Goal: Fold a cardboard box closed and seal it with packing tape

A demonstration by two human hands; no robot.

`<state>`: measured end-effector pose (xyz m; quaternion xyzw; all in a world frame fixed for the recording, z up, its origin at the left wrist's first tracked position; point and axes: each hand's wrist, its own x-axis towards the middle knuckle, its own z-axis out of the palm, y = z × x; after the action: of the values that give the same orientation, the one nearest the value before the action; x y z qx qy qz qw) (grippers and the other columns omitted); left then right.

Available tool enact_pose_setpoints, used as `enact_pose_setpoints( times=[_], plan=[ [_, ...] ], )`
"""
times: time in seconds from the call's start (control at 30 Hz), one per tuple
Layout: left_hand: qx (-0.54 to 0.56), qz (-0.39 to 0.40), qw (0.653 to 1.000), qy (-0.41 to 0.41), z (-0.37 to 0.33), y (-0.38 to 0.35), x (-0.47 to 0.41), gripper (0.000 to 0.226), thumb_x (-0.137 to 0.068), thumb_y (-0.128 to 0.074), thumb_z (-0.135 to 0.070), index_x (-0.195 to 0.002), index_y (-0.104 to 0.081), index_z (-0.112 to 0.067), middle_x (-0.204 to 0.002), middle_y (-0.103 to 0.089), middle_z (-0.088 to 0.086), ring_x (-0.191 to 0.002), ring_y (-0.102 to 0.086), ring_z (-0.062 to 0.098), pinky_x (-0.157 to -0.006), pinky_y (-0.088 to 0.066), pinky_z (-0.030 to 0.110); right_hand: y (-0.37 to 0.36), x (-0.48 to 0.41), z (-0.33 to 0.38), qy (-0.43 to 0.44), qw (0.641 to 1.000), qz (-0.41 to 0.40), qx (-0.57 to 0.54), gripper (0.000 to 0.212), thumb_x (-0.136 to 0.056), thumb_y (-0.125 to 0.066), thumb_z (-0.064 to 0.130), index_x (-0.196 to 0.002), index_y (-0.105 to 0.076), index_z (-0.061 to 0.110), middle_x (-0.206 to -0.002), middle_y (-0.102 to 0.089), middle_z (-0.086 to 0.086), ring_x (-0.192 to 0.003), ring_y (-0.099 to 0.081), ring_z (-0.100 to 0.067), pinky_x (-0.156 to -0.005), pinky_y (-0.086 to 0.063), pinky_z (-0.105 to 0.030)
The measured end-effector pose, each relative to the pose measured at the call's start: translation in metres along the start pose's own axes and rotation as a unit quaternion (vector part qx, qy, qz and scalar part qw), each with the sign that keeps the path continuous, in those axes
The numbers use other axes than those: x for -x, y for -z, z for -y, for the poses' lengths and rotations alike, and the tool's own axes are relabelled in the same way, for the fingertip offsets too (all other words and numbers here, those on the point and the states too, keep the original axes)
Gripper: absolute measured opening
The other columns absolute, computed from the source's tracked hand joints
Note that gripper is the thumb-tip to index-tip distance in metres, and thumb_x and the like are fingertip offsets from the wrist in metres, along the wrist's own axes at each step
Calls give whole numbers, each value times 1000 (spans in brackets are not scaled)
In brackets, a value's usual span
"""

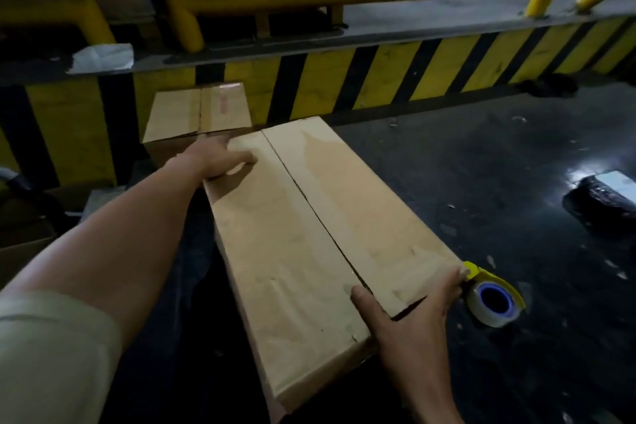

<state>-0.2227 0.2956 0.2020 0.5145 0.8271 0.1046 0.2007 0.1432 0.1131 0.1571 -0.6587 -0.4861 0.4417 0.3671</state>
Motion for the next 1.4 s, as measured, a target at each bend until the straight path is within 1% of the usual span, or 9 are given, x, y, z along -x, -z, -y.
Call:
enact_pose_setpoints(
  times=[0.17,0.33,0.47,0.67,0.73,0.83,0.93,1.1,1.4],
  plan=[
    [46,-13,998,28,29,7,7,120,-49,-69,-92,-149,-45,-31,-149,-52,10,-132,-50,37,-109,-41,53,23,-36,-1,49,999,-1,-25,124,-67,-84,53,-154,3,39,-154,-33,17,-139,-36,-7,-115,-33,-41],
    [86,-29,991,100,59,18,61,126,-54,-72,-88,-151,-37,-15,-151,-45,17,-133,-47,41,-109,-40,58,50,-85,23,79,994,79,-10,65,-79,-80,24,-133,-46,36,-106,-70,17,-91,-68,0,-84,-58,-36],
    [136,-21,976,167,62,26,130,110,-69,-71,-74,-155,-34,-17,-156,-39,19,-138,-42,42,-110,-36,57,57,-112,59,99,979,178,-17,66,-88,-68,1,-146,-39,15,-88,-59,19,-69,-65,7,-57,-51,-11],
    [266,-46,935,230,73,8,223,102,-78,-79,-54,-156,-25,-19,-121,-50,10,-89,-55,26,-75,-44,44,48,-158,86,102,946,302,51,53,-88,-65,-2,-126,-45,28,-111,-66,3,-94,-66,-12,-82,-57,-36],
    [269,-34,930,248,77,-14,243,119,-67,-78,-70,-159,-18,-26,-138,-49,14,-109,-58,35,-89,-49,51,44,-167,83,103,935,330,83,64,-88,-66,2,-142,-40,24,-125,-61,6,-98,-64,-12,-90,-55,-40],
    [254,-89,922,277,80,-41,253,115,-70,-72,-75,-161,-20,-29,-159,-38,15,-138,-43,41,-112,-38,57,36,-168,76,88,932,338,100,81,-91,-65,6,-156,-19,20,-128,-49,12,-90,-55,-3,-66,-50,-17],
    [271,-101,914,283,73,-45,253,100,-82,-71,-63,-161,-22,-24,-159,-38,16,-140,-42,40,-113,-37,52,32,-171,71,82,933,332,111,80,-94,-62,15,-157,-13,28,-154,-35,1,-105,-47,-6,-80,-41,-18],
    [259,-69,909,318,62,-47,257,103,-83,-71,-62,-161,-14,-25,-160,-33,20,-140,-40,43,-114,-36,55,38,-169,61,100,937,297,152,67,-101,-48,34,-154,-8,43,-164,-14,2,-146,-21,-27,-114,-19,-45],
    [119,-125,935,309,31,-64,254,92,-94,-57,-59,-162,-10,-19,-164,-26,18,-146,-31,41,-113,-33,52,49,-171,41,147,941,240,189,59,-103,-40,39,-156,-14,37,-162,-20,5,-147,-23,-22,-114,-24,-39]
  ],
)
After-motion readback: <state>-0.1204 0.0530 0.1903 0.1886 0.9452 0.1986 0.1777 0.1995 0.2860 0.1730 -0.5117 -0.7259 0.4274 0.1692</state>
